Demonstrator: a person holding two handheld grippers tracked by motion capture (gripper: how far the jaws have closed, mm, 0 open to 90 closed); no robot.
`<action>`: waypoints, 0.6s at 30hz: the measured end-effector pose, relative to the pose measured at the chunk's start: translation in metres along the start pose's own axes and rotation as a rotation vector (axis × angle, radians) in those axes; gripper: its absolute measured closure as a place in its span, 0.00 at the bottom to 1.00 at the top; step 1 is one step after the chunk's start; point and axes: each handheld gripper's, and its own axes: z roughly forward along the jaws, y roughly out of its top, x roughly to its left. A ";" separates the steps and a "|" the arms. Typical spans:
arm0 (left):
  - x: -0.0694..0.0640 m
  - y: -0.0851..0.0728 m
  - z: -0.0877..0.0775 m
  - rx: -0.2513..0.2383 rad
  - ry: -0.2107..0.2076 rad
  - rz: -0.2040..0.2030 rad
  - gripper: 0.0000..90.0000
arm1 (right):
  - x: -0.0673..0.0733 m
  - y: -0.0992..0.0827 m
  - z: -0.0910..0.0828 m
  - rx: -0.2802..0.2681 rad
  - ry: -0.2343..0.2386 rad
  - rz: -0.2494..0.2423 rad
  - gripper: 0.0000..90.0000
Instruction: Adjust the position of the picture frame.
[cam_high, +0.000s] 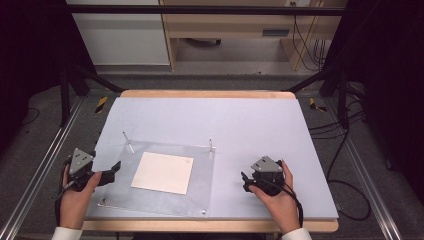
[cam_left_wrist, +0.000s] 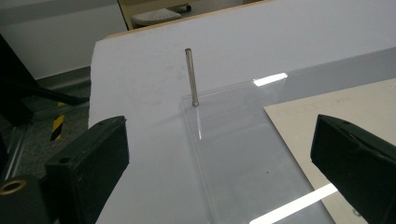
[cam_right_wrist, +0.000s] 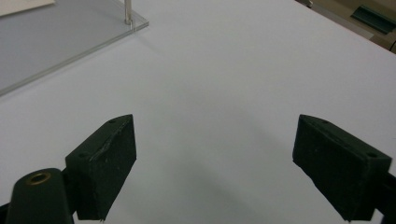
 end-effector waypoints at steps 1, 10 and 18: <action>0.000 0.000 0.000 -0.001 0.001 0.001 0.05 | 0.001 0.000 0.000 0.006 0.004 -0.008 0.15; -0.006 0.002 0.004 0.030 -0.012 0.002 0.05 | 0.005 0.003 0.001 0.015 0.010 -0.016 0.16; -0.014 0.005 0.004 0.023 -0.003 0.042 0.06 | 0.012 0.005 0.000 0.020 0.048 -0.039 0.22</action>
